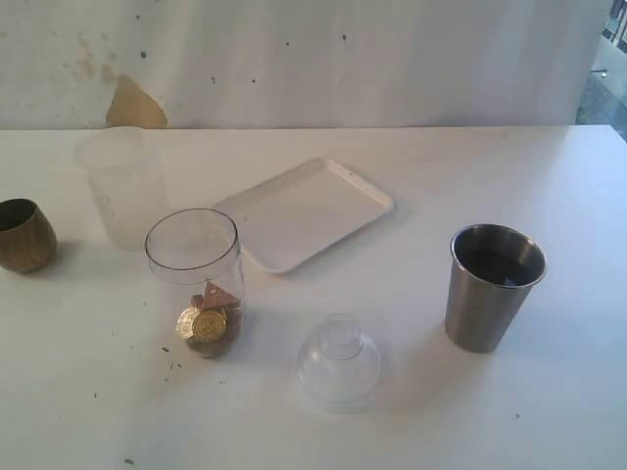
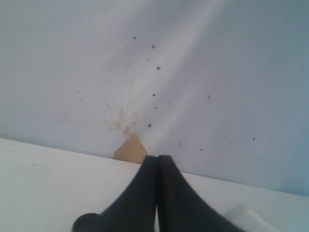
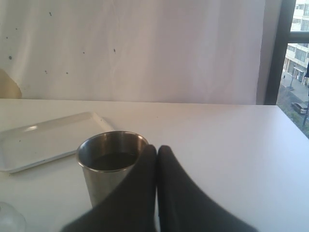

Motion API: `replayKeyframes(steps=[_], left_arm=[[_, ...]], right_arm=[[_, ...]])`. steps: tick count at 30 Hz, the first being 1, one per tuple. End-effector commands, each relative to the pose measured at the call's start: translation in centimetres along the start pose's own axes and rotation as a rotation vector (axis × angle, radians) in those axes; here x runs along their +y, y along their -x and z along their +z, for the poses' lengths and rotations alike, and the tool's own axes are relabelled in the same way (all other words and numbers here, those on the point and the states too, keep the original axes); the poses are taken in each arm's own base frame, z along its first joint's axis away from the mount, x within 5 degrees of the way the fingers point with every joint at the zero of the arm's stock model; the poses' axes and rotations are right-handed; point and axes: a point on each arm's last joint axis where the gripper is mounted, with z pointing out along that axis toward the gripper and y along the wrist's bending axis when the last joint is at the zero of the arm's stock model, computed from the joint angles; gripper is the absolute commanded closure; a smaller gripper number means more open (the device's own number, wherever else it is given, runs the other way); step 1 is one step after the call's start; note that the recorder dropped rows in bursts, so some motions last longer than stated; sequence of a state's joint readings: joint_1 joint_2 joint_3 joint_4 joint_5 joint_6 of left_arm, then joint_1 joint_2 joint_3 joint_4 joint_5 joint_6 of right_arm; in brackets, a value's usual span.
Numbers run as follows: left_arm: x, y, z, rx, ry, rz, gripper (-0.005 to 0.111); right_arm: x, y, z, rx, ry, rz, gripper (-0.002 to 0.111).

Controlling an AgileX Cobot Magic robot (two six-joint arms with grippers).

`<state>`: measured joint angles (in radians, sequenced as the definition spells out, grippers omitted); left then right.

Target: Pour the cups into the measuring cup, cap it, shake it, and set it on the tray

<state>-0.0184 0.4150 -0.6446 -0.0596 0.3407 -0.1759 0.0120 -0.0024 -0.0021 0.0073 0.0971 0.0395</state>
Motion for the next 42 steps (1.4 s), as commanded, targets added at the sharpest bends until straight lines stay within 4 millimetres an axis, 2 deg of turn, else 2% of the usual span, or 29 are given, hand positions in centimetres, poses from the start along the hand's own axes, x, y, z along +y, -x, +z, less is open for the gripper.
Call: replayKeyframes(steps=[1, 10, 14, 18, 21, 24, 25, 30, 39, 42], left_arm=[[-0.1, 0.0, -0.9, -0.029, -0.018, -0.024, 0.107], [0.0, 0.1, -1.0, -0.046, -0.010, 0.016, 0.107], [0.3, -1.2, -0.7, -0.069, -0.012, 0.037, 0.107], [1.2, -4.6, -2.1, -0.200, -0.028, 0.080, 0.107], [1.8, -7.1, -2.6, -0.199, -0.016, 0.188, 0.107], [2.6, -10.6, -2.6, -0.159, 0.001, 0.309, 0.107], [2.9, -11.9, -2.5, -0.138, 0.003, 0.303, 0.107], [4.1, -15.5, -2.0, -0.051, 0.059, 0.221, 0.107], [4.5, -17.1, -2.0, 0.107, 0.090, 0.266, 0.107], [4.5, -17.1, -2.0, 0.106, 0.091, 0.259, 0.107]], right_arm=[[0.0, 0.0, 0.0, -0.009, 0.008, 0.000, 0.108], [0.0, 0.0, 0.0, -0.009, 0.008, 0.000, 0.108], [0.0, 0.0, 0.0, -0.009, 0.008, 0.000, 0.108], [0.0, 0.0, 0.0, -0.009, 0.008, 0.000, 0.108], [0.0, 0.0, 0.0, -0.009, 0.008, 0.000, 0.108], [0.0, 0.0, 0.0, -0.009, 0.008, 0.000, 0.108], [0.0, 0.0, 0.0, -0.009, 0.008, 0.000, 0.108], [0.0, 0.0, 0.0, -0.009, 0.008, 0.000, 0.108], [0.0, 0.0, 0.0, -0.009, 0.008, 0.000, 0.108], [0.0, 0.0, 0.0, -0.009, 0.008, 0.000, 0.108]])
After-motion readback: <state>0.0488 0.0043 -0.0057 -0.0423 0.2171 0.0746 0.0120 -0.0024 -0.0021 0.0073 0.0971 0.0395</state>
